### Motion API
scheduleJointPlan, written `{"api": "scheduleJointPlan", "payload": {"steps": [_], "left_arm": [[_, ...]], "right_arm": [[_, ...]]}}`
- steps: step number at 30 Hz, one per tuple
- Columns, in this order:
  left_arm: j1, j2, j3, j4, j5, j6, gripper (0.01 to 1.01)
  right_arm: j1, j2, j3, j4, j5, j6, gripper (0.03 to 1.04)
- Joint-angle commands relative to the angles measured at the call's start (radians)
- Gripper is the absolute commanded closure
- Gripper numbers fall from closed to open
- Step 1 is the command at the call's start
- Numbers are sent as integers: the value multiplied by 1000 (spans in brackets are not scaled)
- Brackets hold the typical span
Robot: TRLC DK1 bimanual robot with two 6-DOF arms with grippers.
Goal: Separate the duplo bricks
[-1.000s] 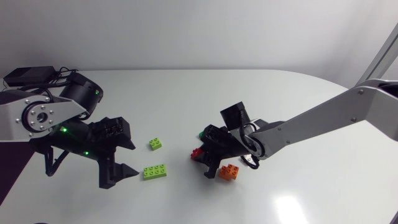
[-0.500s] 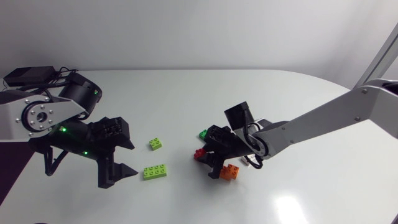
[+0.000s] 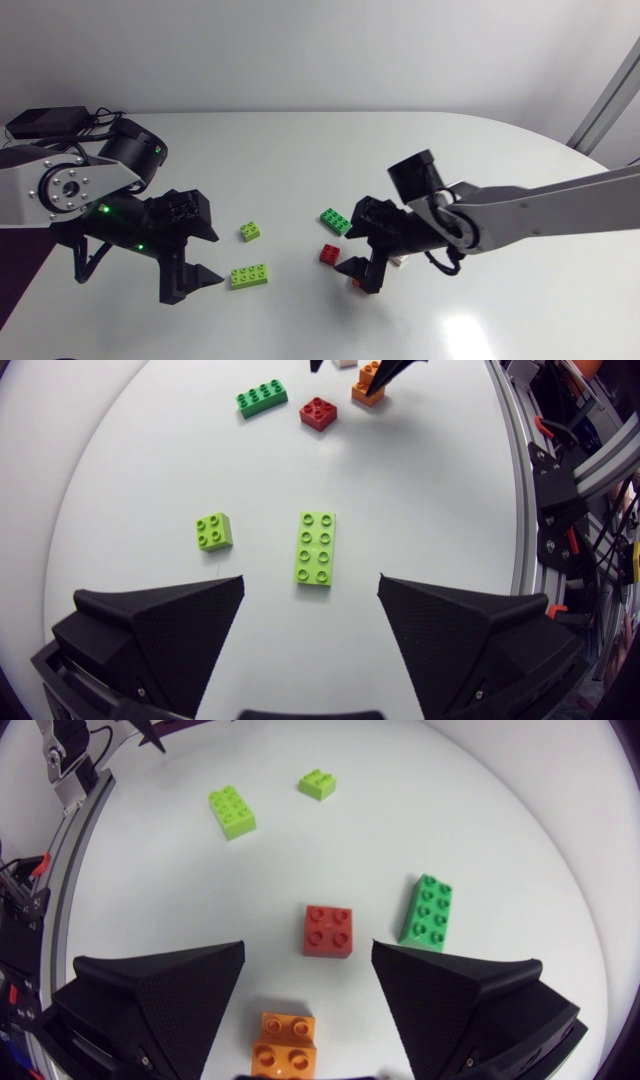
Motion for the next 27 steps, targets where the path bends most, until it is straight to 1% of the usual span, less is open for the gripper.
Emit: {"api": "scheduleJointPlan", "payload": {"steps": [1,4,10,16,17,19,21,23,25,27], "left_arm": [[-7,0,-20,-2,9,6,97],[-19,-6,-25,-2,11,4,97],[-57,-11,-23,-2,13,-14,97],[-117,-12,-12,0,13,-43,97],[-128,-11,-8,0,13,-50,97],[-145,-11,4,0,13,-65,97],[-160,-11,11,0,13,-74,97],[-177,-11,14,1,13,-82,97],[-188,-11,14,7,13,-91,97],[-195,-9,12,15,13,-97,97]], "right_arm": [[-29,-96,-31,-56,4,-15,108],[-49,-143,-74,-90,7,-28,110],[-111,-168,-141,-101,-4,-63,115],[-108,-180,-197,-88,-7,-55,123],[-106,-180,-201,-81,-5,-51,151],[-100,-176,-212,-61,-1,-40,170],[-95,-173,-218,-53,2,-37,220],[-94,-166,-224,-33,4,-31,225],[-88,-153,-226,-16,7,-25,305],[-80,-142,-229,4,11,-14,354]]}}
